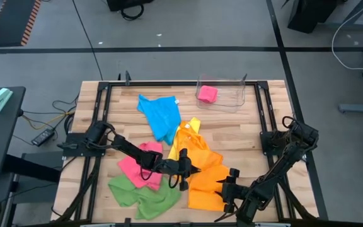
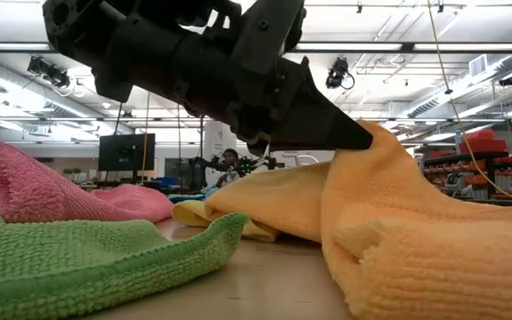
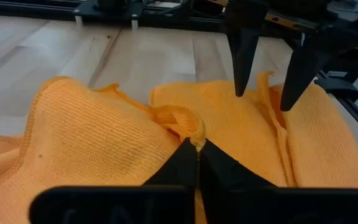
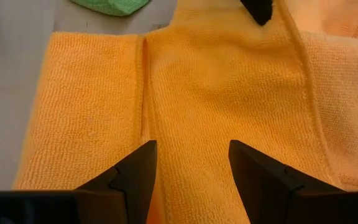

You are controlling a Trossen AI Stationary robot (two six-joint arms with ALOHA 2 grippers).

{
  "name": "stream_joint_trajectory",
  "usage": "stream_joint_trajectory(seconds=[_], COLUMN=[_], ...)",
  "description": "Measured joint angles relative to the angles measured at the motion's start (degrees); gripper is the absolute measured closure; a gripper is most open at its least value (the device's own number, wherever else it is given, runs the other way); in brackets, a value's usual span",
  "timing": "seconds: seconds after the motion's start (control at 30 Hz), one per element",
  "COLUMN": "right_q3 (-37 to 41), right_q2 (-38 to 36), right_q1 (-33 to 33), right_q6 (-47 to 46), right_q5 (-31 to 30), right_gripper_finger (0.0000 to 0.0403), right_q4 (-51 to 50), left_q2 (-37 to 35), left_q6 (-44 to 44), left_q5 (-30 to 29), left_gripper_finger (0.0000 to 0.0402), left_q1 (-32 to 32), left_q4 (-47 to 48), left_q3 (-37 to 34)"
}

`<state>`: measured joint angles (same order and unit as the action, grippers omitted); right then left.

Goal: Fold microfiber towels
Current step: Fold the right orange microfiber cloth

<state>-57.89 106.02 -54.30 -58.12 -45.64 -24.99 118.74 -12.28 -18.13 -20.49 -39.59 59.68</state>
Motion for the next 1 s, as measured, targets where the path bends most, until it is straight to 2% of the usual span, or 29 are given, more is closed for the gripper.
stream_joint_trajectory(seconds=[0.17, 0.3, 0.47, 0.6, 0.77, 1.0], right_q3=[-0.28, -3.87, -9.05, -11.24, -14.49, -16.25], right_q2=[0.00, 0.00, 0.00, 0.00, 0.00, 0.00], right_q1=[-0.03, 0.26, 1.63, 4.17, 10.75, 16.55], right_q6=[-0.05, 2.52, 11.35, 19.15, 26.91, 33.52], right_q5=[0.02, -0.74, -3.84, -4.00, 4.21, 18.28], right_gripper_finger=[0.0193, 0.0195, 0.0196, 0.0194, 0.0175, 0.0139], right_q4=[-0.56, -2.22, -4.42, -4.63, -4.58, -4.56], left_q2=[-1.30, -4.01, -4.28, -4.33, -4.33, -4.33], left_q6=[8.28, 16.58, 21.21, 21.93, 21.93, 20.43], left_q5=[0.41, 0.99, 1.01, 0.97, 0.97, 0.80], left_gripper_finger=[0.0389, 0.0393, 0.0373, 0.0379, 0.0394, 0.0371], left_q1=[-1.64, -4.20, -6.71, -7.65, -8.41, -9.11], left_q4=[0.19, 1.13, 1.98, 2.67, 3.68, 6.89], left_q3=[-0.09, -0.02, -0.02, -0.02, -0.02, -0.02])
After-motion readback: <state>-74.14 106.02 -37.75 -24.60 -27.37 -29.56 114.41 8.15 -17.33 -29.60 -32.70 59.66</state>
